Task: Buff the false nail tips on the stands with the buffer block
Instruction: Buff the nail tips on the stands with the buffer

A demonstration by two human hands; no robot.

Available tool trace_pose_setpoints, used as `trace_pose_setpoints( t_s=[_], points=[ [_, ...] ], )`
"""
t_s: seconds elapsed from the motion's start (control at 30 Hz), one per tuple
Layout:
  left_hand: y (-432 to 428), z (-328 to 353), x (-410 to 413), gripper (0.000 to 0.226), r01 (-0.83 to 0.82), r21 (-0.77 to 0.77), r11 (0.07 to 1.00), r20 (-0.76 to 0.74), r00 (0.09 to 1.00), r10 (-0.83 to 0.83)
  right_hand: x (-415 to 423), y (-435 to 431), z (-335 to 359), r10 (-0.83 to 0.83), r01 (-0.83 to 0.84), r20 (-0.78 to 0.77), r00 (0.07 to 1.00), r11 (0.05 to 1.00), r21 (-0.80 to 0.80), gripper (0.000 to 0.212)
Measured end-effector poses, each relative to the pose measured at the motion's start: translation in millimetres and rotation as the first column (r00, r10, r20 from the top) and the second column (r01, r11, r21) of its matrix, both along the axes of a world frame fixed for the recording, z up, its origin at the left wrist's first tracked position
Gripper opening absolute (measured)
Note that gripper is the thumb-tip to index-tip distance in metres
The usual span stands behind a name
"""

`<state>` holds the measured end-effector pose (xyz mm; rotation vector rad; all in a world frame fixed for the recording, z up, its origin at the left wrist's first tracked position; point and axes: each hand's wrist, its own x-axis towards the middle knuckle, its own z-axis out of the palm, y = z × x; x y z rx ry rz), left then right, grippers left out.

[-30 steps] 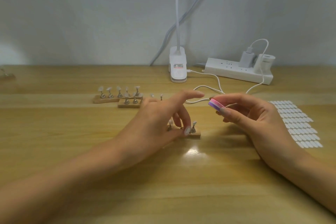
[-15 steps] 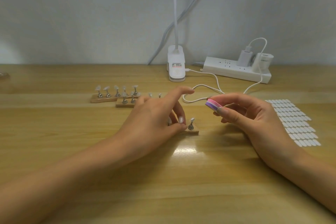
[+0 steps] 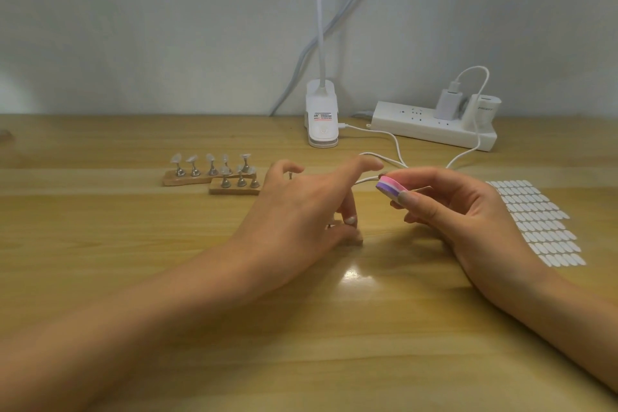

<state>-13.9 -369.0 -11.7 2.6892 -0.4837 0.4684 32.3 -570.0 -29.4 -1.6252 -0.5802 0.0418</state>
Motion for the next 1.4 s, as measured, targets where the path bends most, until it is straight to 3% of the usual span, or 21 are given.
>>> trace_pose_setpoints(
  t_s=[0.13, 0.2, 0.27, 0.37, 0.5, 0.63, 0.8, 1.03, 1.27, 1.4],
  points=[
    [-2, -4, -6, 0.086, 0.021, 0.123, 0.992, 0.189, 0.981, -0.044, 0, -1, 2, 0.014, -0.012, -0.033, 0.999, 0.999, 0.039, 0.031],
    [0, -2, -10, 0.095, 0.048, 0.085, 0.995, 0.243, 0.968, -0.067, 1, -2, 3, 0.019, -0.011, -0.071, 0.997, 0.995, 0.102, 0.045],
    [4, 3, -15, 0.092, 0.172, -0.051, 0.984, 0.237, 0.959, -0.155, 2, -2, 5, 0.006, 0.015, -0.116, 0.993, 0.985, 0.175, 0.057],
    [9, 5, -33, 0.078, 0.347, -0.377, 0.859, 0.196, 0.936, -0.292, 0, -1, 5, 0.01, 0.01, -0.098, 0.995, 0.98, 0.2, 0.058],
    [13, -9, -51, 0.076, 0.136, -0.757, 0.639, -0.047, 0.964, -0.262, -13, 3, 3, 0.085, -0.096, 0.099, 0.991, 0.989, 0.115, 0.031],
    [20, -17, -47, 0.064, 0.008, -0.873, 0.488, -0.145, 0.951, -0.274, -19, 3, 1, 0.16, -0.16, 0.265, 0.951, 0.987, -0.022, 0.023],
    [22, -19, -48, 0.06, -0.017, -0.889, 0.457, -0.149, 0.955, -0.256, -20, 3, -1, 0.172, -0.149, 0.372, 0.912, 0.985, -0.091, 0.023],
    [17, -20, -50, 0.056, 0.028, -0.835, 0.55, -0.102, 0.973, -0.205, -28, 5, -2, 0.184, -0.042, 0.589, 0.787, 0.968, -0.247, 0.018],
    [15, -18, -51, 0.055, 0.075, -0.802, 0.593, -0.063, 0.976, -0.209, -30, 7, -1, 0.193, -0.001, 0.638, 0.746, 0.957, -0.289, 0.017],
    [16, -19, -49, 0.055, 0.066, -0.801, 0.596, -0.068, 0.977, -0.2, -30, 6, 0, 0.158, 0.004, 0.606, 0.78, 0.966, -0.257, 0.017]
  ],
)
